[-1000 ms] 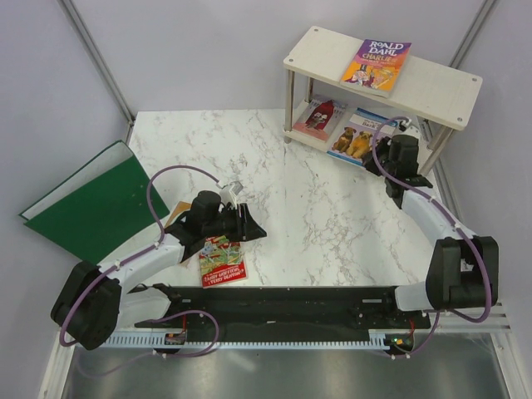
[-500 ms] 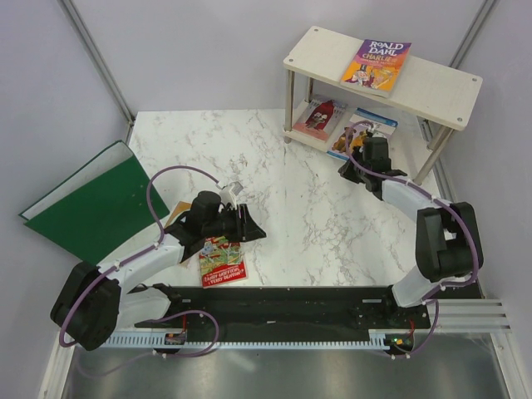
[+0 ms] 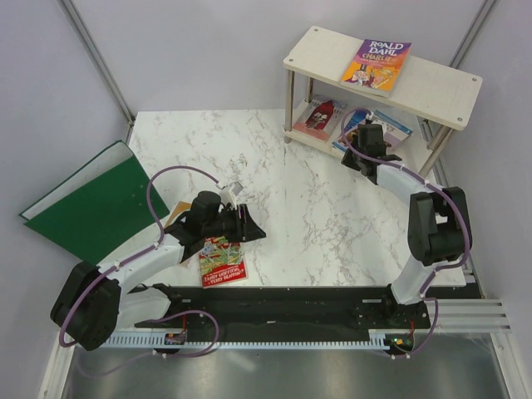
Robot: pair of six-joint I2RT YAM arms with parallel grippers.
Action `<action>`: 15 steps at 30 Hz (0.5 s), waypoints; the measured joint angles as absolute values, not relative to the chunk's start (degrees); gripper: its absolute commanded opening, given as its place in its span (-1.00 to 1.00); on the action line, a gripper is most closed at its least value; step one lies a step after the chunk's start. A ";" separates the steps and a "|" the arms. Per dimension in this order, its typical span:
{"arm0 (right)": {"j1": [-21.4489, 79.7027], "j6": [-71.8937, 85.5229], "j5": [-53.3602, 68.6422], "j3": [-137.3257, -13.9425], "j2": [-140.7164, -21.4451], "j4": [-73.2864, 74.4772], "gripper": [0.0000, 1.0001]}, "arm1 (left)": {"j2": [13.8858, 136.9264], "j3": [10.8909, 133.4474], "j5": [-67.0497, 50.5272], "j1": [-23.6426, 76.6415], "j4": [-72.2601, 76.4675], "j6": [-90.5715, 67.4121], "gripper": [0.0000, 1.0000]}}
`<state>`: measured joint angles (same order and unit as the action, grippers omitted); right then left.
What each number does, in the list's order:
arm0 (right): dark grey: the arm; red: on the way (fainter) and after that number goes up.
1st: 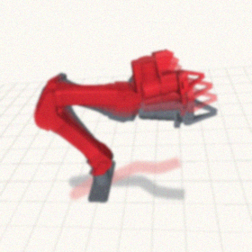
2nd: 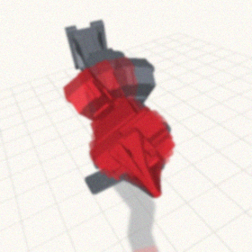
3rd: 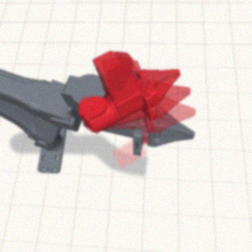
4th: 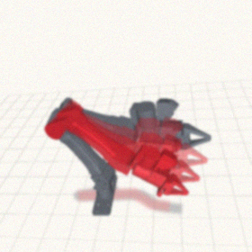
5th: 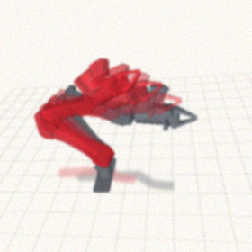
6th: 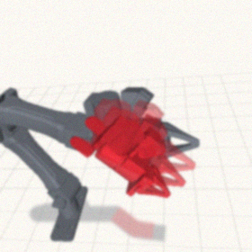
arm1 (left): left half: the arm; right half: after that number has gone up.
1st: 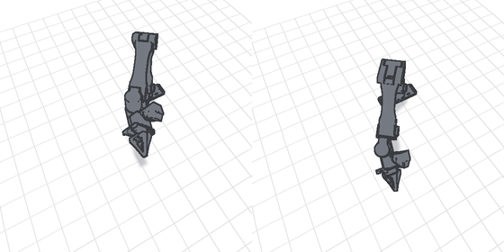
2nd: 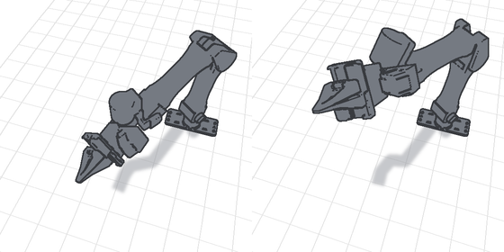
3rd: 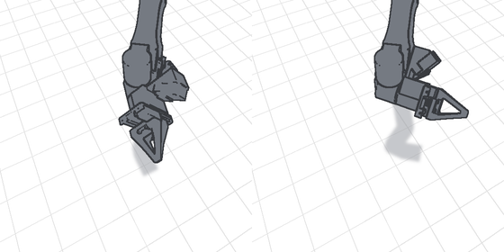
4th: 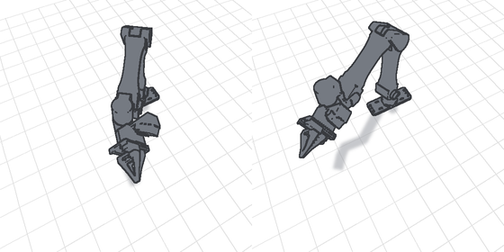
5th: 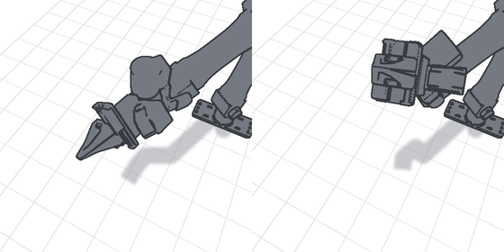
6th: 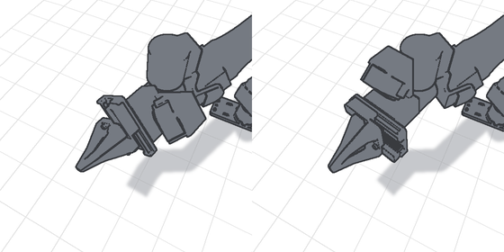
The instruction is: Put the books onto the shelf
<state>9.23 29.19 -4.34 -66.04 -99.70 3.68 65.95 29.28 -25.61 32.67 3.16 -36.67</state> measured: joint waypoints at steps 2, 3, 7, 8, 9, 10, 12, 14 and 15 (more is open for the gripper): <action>9.26 28.84 -5.06 -67.53 -100.68 4.34 -1.00 | 65.95 29.28 -25.61 32.67 3.14 -36.67 -0.08; 9.26 28.69 -5.28 -68.07 -101.06 4.58 -0.99 | 65.95 29.28 -25.58 32.67 3.14 -36.67 -0.08; 9.21 28.45 -5.43 -68.42 -101.27 5.06 -0.98 | 65.95 29.28 -25.58 32.67 3.14 -36.67 -0.08; 9.21 28.40 -5.41 -68.42 -101.27 5.19 -0.98 | 65.95 29.28 -25.58 32.67 3.14 -36.67 -0.08; 9.21 28.36 -5.32 -68.42 -101.27 5.37 -0.98 | 65.95 29.28 -25.58 32.67 3.14 -36.67 -0.08; 9.21 28.23 -5.23 -68.42 -101.27 5.37 -0.98 | 65.95 29.28 -25.58 32.67 3.14 -36.67 -0.08; 9.21 28.18 -4.95 -68.36 -101.23 5.39 -0.98 | 65.95 29.28 -25.58 32.67 3.14 -36.67 -0.08; 9.21 28.16 -4.78 -68.12 -101.08 5.41 -0.98 | 65.95 29.28 -25.58 32.67 3.14 -36.67 -0.08; 9.21 28.14 -4.78 -67.75 -100.84 5.41 -0.98 | 65.95 29.28 -25.58 32.67 3.16 -36.67 -0.08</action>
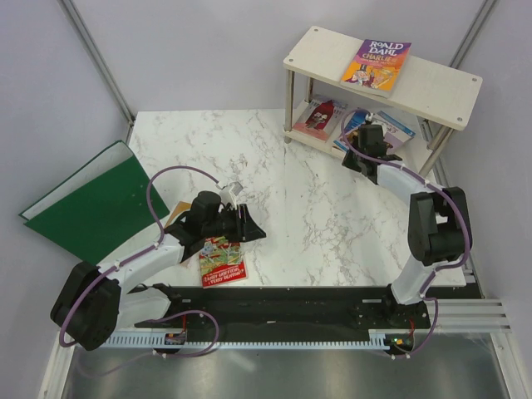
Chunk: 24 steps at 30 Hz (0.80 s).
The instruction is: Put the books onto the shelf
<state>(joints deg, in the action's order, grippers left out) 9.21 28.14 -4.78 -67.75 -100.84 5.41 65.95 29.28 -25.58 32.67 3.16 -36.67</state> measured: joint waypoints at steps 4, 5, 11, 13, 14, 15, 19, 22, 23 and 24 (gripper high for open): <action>9.21 27.68 -4.95 -65.95 -99.04 6.37 -0.98 | 65.95 29.28 -25.58 32.67 3.18 -36.67 -0.08; 9.21 27.53 -5.06 -65.67 -98.54 6.74 -0.98 | 65.95 29.28 -25.58 32.67 3.18 -36.67 -0.08; 9.08 26.65 -6.70 -63.64 -95.11 8.38 -0.98 | 65.95 29.02 -25.58 32.67 3.36 -36.69 -0.08; 8.84 26.48 -7.27 -63.55 -94.59 8.99 -0.98 | 65.95 28.82 -25.58 32.67 3.40 -36.67 -0.08; 8.69 26.26 -7.46 -63.53 -94.43 9.15 -0.98 | 65.95 28.71 -25.58 32.67 3.44 -36.69 -0.08; 8.51 26.11 -7.68 -63.53 -94.32 9.45 -0.98 | 65.95 28.62 -25.58 32.67 3.42 -36.69 -0.08; 7.81 25.65 -8.49 -62.85 -93.43 10.70 -0.96 | 65.95 28.58 -25.58 32.88 3.57 -36.69 -0.09; 7.03 25.61 -8.93 -62.02 -92.68 11.57 -0.94 | 65.95 28.42 -25.58 32.93 3.62 -36.69 -0.08; 6.66 25.61 -8.95 -61.60 -92.40 11.70 -0.93 | 65.95 28.36 -25.58 32.93 3.62 -36.69 -0.08; 6.37 25.58 -9.06 -61.34 -92.23 11.88 -0.92 | 65.95 28.29 -25.58 32.95 3.64 -36.69 -0.08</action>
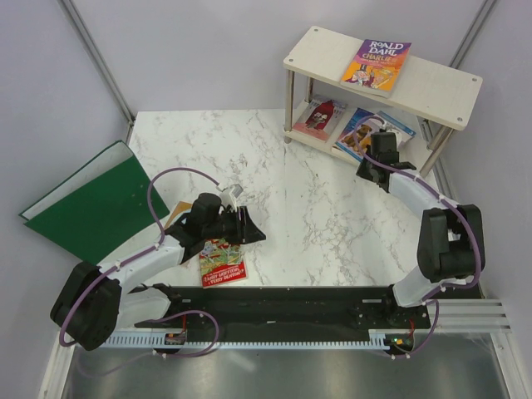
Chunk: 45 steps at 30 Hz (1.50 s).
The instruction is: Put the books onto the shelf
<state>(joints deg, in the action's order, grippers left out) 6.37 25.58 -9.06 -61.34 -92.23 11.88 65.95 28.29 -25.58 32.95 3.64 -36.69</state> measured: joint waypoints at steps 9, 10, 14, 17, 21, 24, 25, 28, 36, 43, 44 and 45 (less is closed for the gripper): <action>4.16 25.19 -9.85 -60.75 -91.77 13.02 -0.87 | 65.95 27.68 -25.58 33.15 4.54 -36.71 -0.09; 4.14 25.10 -9.69 -60.75 -91.77 13.04 -0.86 | 65.95 27.66 -25.58 33.19 4.67 -36.69 -0.08; 4.14 24.60 -7.46 -60.71 -90.98 13.39 -0.82 | 65.95 27.66 -25.58 33.26 4.91 -36.71 -0.08; 4.16 24.14 -6.11 -59.55 -88.68 13.50 -0.73 | 66.02 27.66 -25.58 33.26 4.91 -36.71 -0.08; 4.10 23.64 -5.41 -56.80 -84.12 14.00 -0.60 | 66.04 27.44 -25.61 33.43 5.06 -36.71 -0.08; 3.09 24.36 -4.56 -53.60 -81.10 13.65 -0.36 | 66.26 27.38 -25.61 33.54 5.23 -36.71 -0.08; 2.37 24.97 -4.19 -52.38 -80.23 13.63 -0.14 | 66.37 27.35 -25.61 33.58 5.32 -36.71 -0.08; -1.32 27.66 -2.20 -48.53 -78.22 12.67 0.24 | 66.57 27.35 -25.58 33.69 5.39 -36.71 -0.08; -5.56 34.98 3.31 -45.01 -73.58 7.75 0.76 | 66.72 26.89 -25.58 33.98 6.20 -36.71 -0.08; -5.76 39.70 4.29 -43.83 -69.93 3.09 0.55 | 66.76 26.79 -25.58 34.15 6.44 -36.71 -0.08; -5.98 40.80 4.05 -43.29 -69.89 2.50 0.47 | 66.76 26.79 -25.61 34.15 6.52 -36.71 -0.08; -6.28 41.82 3.84 -42.68 -70.04 1.80 0.42 | 66.76 26.79 -25.58 34.15 6.57 -36.71 -0.08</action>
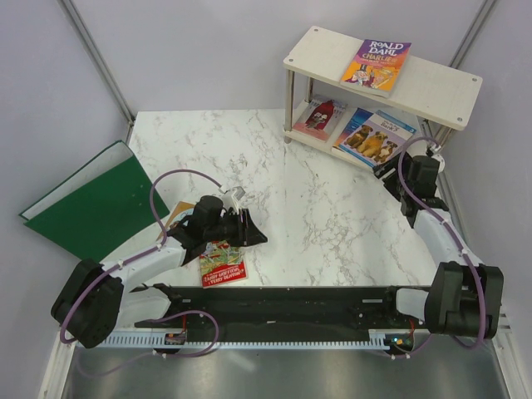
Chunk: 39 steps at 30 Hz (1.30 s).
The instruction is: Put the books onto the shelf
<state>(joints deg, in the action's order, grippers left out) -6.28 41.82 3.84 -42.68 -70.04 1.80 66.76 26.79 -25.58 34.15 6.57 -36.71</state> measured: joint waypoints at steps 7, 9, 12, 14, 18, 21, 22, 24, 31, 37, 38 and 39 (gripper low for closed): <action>-8.51 50.74 2.92 -38.22 -74.72 -5.32 0.21 | 66.76 26.41 -25.58 34.17 6.87 -36.75 -0.08; -8.73 52.66 2.63 -37.28 -75.70 -7.57 0.19 | 66.74 26.04 -25.58 34.22 7.05 -36.84 -0.08; -8.91 54.89 2.17 -37.10 -77.10 -11.40 0.19 | 66.74 25.52 -25.58 34.26 7.11 -37.08 -0.08; -8.99 55.68 2.11 -37.26 -77.84 -13.39 0.19 | 66.72 25.32 -25.56 34.26 7.18 -37.12 -0.08; -9.32 56.31 2.09 -37.58 -79.02 -15.84 0.16 | 66.72 25.30 -25.56 34.26 7.42 -37.26 -0.08; -9.56 56.62 2.11 -37.82 -80.36 -17.47 0.05 | 66.74 25.30 -25.56 34.26 7.44 -37.28 -0.08; -9.63 56.80 2.13 -38.13 -81.38 -18.15 0.00 | 66.74 25.30 -25.58 34.26 7.44 -37.28 -0.08; -9.67 57.30 1.65 -38.63 -83.50 -19.62 -0.19 | 66.74 25.28 -25.58 34.26 7.44 -37.30 -0.08; -10.48 58.70 1.65 -39.70 -88.05 -22.31 -0.40 | 66.74 25.26 -25.56 34.54 7.46 -37.41 -0.08; -10.52 58.92 1.76 -39.83 -88.05 -22.24 -0.34 | 67.00 25.26 -25.54 34.68 7.46 -37.67 -0.08; -10.52 58.98 1.78 -39.83 -88.01 -22.24 -0.32 | 67.07 25.26 -25.54 34.70 7.46 -37.69 -0.08; -10.52 59.20 1.91 -39.83 -87.92 -22.22 -0.32 | 67.13 25.26 -25.54 34.83 7.46 -37.69 -0.08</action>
